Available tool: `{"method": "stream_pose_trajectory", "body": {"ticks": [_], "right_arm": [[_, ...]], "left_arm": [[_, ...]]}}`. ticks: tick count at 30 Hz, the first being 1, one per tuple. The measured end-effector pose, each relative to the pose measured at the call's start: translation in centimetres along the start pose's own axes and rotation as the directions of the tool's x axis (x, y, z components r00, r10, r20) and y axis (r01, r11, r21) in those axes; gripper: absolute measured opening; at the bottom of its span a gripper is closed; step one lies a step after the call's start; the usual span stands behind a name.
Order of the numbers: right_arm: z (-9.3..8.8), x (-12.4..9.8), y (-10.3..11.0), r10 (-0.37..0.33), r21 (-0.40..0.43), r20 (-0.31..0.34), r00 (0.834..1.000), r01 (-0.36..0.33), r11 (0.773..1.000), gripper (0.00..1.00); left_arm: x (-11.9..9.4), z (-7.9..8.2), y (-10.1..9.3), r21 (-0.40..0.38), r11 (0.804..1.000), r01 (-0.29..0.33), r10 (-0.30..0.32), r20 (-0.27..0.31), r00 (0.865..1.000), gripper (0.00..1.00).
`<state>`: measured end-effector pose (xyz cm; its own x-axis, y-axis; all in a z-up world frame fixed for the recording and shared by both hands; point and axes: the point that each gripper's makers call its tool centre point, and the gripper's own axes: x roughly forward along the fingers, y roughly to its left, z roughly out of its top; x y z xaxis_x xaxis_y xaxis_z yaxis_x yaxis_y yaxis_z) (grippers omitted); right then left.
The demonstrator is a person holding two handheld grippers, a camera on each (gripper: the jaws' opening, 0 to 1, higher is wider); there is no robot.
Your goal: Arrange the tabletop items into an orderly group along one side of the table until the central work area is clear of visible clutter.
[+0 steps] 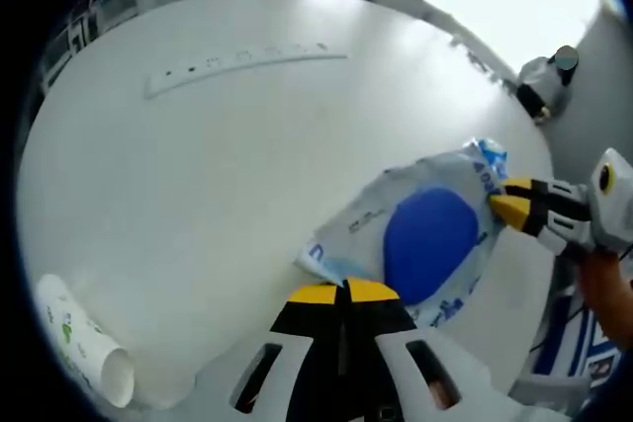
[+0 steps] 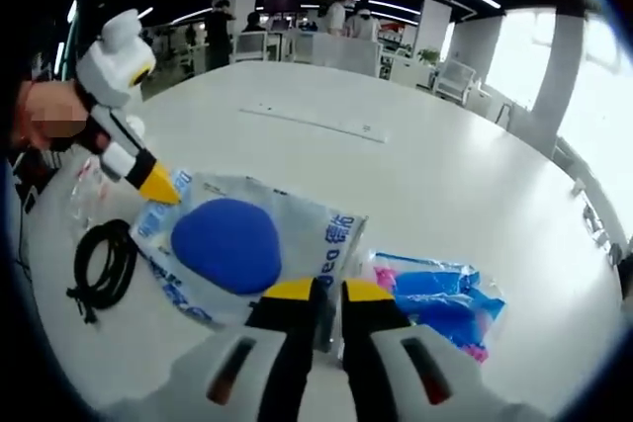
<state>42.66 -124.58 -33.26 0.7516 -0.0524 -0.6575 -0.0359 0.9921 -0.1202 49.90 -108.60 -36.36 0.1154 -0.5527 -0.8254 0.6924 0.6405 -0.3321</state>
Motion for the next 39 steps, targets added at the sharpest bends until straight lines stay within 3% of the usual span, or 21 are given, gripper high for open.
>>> {"method": "stream_pose_trajectory", "body": {"ticks": [12,18,23,31,39], "right_arm": [[0.9,-0.3,-0.5,-0.026,-0.002,0.04,0.999,0.026,1.0,0.14],[1.5,-0.4,-0.2,-0.01,0.002,0.057,0.998,0.01,1.0,0.1],[1.9,-0.5,0.1,-0.003,0.0,0.077,0.997,0.003,1.0,0.09],[2.6,-0.9,0.4,0.012,0.005,0.103,0.995,-0.012,1.0,0.09],[3.3,-1.2,1.3,0.063,0.027,0.14,0.988,-0.068,0.997,0.18]], "left_arm": [[0.0,0.1,-0.1,0.008,1.0,-0.003,0.003,0.006,1.0,0.0],[0.0,0.0,-0.1,0.023,1.0,-0.003,0.003,0.01,1.0,0.01],[0.0,0.0,0.0,0.025,1.0,-0.009,0.008,0.026,1.0,0.1],[-0.2,0.1,-0.2,0.023,1.0,0.0,-0.001,0.035,0.999,0.15],[-0.9,0.3,0.1,0.036,0.999,-0.012,0.01,0.053,0.999,0.28]]}}
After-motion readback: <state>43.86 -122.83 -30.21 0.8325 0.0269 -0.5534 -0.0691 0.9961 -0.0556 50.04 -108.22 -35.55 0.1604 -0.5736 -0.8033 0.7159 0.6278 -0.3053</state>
